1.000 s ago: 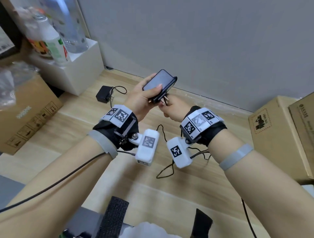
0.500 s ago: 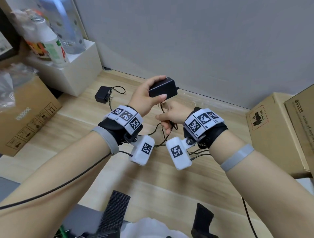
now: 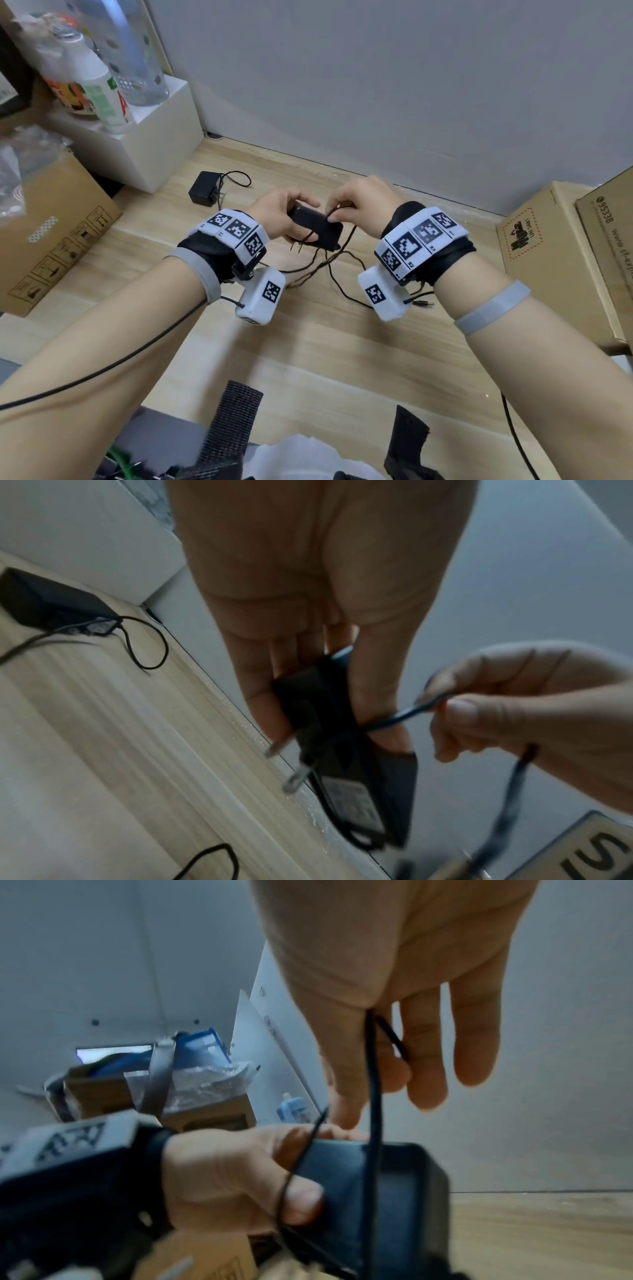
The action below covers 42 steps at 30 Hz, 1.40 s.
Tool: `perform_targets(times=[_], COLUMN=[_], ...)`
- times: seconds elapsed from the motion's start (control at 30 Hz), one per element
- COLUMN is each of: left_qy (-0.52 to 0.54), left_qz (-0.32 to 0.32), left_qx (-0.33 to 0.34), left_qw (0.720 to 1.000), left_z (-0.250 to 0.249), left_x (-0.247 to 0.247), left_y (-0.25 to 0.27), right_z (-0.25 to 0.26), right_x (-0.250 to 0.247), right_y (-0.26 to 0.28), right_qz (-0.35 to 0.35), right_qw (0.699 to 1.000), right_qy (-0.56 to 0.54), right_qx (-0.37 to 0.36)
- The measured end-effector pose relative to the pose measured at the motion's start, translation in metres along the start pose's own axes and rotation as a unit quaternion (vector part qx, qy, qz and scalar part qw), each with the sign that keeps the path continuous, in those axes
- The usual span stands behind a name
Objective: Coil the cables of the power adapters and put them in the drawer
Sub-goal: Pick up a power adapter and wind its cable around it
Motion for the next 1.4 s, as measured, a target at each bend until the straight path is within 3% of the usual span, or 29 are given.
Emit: perform_targets(times=[0.2, 0.4, 0.47, 0.53, 0.6, 0.67, 0.8, 1.1, 1.3, 1.4], left_qy=[-0.036, 0.127, 0.208, 0.277, 0.323, 0.345, 0.314, 0.236, 0.019, -0.107], left_qz=[0.121, 0.169, 0.169, 0.146, 0.091, 0.047, -0.010, -0.100, -0.121, -0.091], left_qx=[-0.020, 0.003, 0.010, 0.025, 0.034, 0.046, 0.050, 0.069, 0.076, 0.073], left_qw=[0.992, 0.977, 0.963, 0.949, 0.942, 0.936, 0.948, 0.964, 0.989, 0.987], left_z=[-0.007, -0.010, -0.010, -0.014, -0.019, -0.023, -0.023, -0.017, -0.009, -0.005], left_x=[0.006, 0.004, 0.005, 0.008, 0.009, 0.009, 0.007, 0.009, 0.007, 0.012], left_y=[0.003, 0.009, 0.007, 0.005, 0.003, 0.002, -0.003, -0.007, -0.011, -0.011], right_z=[-0.006, -0.023, -0.025, -0.025, -0.021, -0.011, -0.005, 0.001, 0.005, 0.003], right_x=[0.011, 0.027, 0.032, 0.041, 0.047, 0.055, 0.067, 0.066, 0.051, 0.042], right_y=[-0.008, 0.004, 0.002, 0.002, 0.003, 0.005, 0.009, 0.010, 0.013, 0.015], right_qz=[0.021, -0.014, -0.022, -0.025, -0.042, -0.013, 0.016, 0.039, 0.025, 0.009], right_qw=[0.998, 0.990, 0.983, 0.951, 0.953, 0.964, 0.974, 0.979, 0.996, 1.000], right_qy=[0.050, -0.115, -0.145, -0.243, -0.240, -0.225, -0.206, -0.180, -0.079, -0.007], right_qx=[-0.005, 0.077, 0.111, 0.191, 0.179, 0.138, 0.094, 0.082, 0.030, 0.028])
Point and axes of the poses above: each hand's wrist, its own y-axis away from the middle knuckle, its own x-axis out of the palm, z = x × y, the point moved 4 cm from there along -y, towards the middle knuckle, and after that the axes turned 7 degrees about y, right-handed, at the moved point
